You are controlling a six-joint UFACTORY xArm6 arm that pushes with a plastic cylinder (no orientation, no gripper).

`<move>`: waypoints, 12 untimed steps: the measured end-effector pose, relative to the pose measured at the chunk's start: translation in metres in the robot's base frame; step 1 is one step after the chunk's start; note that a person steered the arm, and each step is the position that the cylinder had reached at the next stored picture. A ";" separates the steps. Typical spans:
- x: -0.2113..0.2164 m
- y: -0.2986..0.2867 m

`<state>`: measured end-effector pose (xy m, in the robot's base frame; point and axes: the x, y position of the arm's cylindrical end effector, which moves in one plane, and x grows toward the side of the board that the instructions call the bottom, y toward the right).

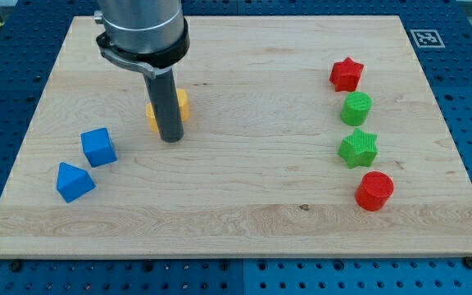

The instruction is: Move your arm to the top right of the board

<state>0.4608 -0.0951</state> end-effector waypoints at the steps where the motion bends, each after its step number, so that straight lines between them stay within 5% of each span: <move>1: 0.000 0.000; 5: -0.005 0.100; 7: -0.018 0.100; 12: -0.150 0.101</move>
<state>0.3108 0.0054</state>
